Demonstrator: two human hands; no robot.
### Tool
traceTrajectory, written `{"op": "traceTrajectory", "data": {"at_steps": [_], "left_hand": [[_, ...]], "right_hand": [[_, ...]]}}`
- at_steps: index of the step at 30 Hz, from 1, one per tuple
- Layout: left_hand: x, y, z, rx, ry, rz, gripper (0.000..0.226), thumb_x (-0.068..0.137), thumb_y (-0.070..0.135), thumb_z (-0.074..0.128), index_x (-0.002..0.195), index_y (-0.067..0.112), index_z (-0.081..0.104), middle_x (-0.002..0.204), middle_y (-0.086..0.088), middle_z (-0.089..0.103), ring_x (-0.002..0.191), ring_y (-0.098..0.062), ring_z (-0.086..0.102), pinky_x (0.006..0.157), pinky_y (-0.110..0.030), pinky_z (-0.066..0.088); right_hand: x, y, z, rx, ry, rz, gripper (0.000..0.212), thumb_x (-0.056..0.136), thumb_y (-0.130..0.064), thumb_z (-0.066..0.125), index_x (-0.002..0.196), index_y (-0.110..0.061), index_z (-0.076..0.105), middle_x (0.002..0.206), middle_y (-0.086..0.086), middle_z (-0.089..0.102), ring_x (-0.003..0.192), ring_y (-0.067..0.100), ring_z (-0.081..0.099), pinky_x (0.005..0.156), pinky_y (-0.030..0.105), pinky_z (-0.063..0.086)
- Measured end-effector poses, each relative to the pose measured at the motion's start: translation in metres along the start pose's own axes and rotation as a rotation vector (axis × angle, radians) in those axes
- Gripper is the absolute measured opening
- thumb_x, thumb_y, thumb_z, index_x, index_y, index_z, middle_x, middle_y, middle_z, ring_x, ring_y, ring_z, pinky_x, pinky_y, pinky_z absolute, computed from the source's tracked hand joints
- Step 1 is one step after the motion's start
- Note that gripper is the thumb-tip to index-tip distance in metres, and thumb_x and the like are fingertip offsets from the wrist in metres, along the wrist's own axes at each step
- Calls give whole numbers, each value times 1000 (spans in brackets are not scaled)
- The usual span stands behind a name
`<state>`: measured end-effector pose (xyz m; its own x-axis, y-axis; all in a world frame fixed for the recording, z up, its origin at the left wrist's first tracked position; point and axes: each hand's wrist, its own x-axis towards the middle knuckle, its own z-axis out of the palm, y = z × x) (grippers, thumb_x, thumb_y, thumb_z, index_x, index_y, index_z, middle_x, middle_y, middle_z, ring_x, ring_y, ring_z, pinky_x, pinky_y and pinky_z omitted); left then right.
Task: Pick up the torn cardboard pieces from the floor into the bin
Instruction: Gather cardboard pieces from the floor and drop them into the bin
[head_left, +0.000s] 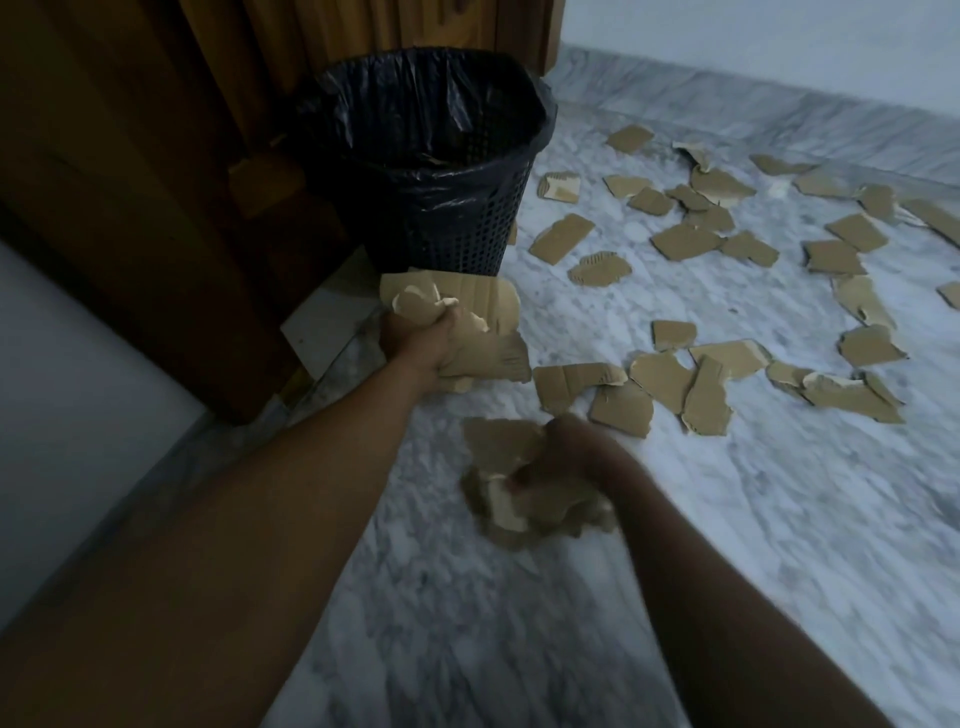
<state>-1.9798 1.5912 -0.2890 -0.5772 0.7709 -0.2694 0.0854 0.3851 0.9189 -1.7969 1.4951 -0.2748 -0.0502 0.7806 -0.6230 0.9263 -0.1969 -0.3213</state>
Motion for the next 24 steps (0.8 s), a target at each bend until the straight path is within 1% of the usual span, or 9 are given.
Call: {"op": "traceTrajectory", "data": {"at_steps": [4, 7, 9, 13, 15, 18, 20, 22, 24], "left_hand": [[-12, 8, 31, -59, -46, -71, 72, 76, 30, 80, 139, 12, 51, 139, -7, 57, 124, -25, 57, 90, -27, 49], [-29, 10, 53, -15, -178, -84, 75, 72, 39, 83, 136, 14, 52, 134, -6, 60, 119, -28, 60, 95, -39, 54], [-37, 10, 68, 11, -248, -87, 78, 67, 46, 84, 133, 17, 54, 129, -3, 62, 116, -27, 61, 93, -43, 55], [-44, 14, 93, -45, -297, -92, 72, 74, 39, 83, 134, 17, 51, 131, -2, 59, 117, -26, 59, 92, -37, 54], [-43, 22, 98, -94, -320, -109, 73, 78, 37, 82, 138, 17, 46, 134, -2, 56, 119, -26, 57, 93, -40, 54], [-31, 33, 95, -117, -463, -199, 102, 69, 40, 88, 150, 21, 28, 139, -1, 49, 119, -27, 57, 91, -52, 55], [-19, 30, 91, -38, -672, -257, 121, 49, 46, 96, 150, 26, 32, 139, -7, 54, 112, -31, 64, 83, -53, 57], [-20, 25, 85, 165, -890, -190, 103, 54, 42, 96, 141, 19, 47, 131, -13, 61, 108, -32, 66, 78, -45, 58], [-32, 21, 86, 397, -1017, -89, 88, 69, 32, 90, 142, 18, 44, 137, -11, 57, 114, -32, 62, 84, -46, 58]], "right_hand": [[-4, -28, 56, 91, 50, -17, 78, 69, -58, 80, 129, -17, 52, 134, 9, 40, 121, 34, 46, 104, 56, 38], [-8, -31, 64, 118, 6, -48, 60, 79, -47, 77, 125, -18, 51, 128, 4, 52, 120, 28, 51, 110, 59, 25], [-3, -26, 62, 166, -5, -37, 62, 77, -45, 78, 125, -19, 50, 126, 2, 54, 122, 26, 51, 111, 61, 18], [4, -11, 50, 194, -52, -13, 73, 71, -44, 85, 130, -18, 50, 133, 3, 53, 131, 28, 45, 113, 64, 16], [11, 8, 39, 190, -75, -8, 79, 67, -44, 87, 131, -14, 52, 132, 5, 54, 129, 28, 48, 113, 62, 26], [17, 56, 7, 159, -65, 54, 73, 67, -40, 88, 125, -5, 60, 126, 11, 61, 112, 28, 60, 102, 46, 47], [11, 93, -25, 143, -54, 122, 61, 73, -31, 87, 121, -1, 64, 113, 13, 64, 95, 22, 59, 86, 33, 48], [2, 128, -53, 139, 5, 175, 52, 73, -29, 87, 114, -2, 69, 96, 8, 62, 83, 18, 57, 69, 26, 45], [-1, 153, -70, 159, 58, 201, 55, 71, -30, 89, 115, -3, 68, 99, 8, 62, 86, 21, 58, 67, 27, 44]]}}
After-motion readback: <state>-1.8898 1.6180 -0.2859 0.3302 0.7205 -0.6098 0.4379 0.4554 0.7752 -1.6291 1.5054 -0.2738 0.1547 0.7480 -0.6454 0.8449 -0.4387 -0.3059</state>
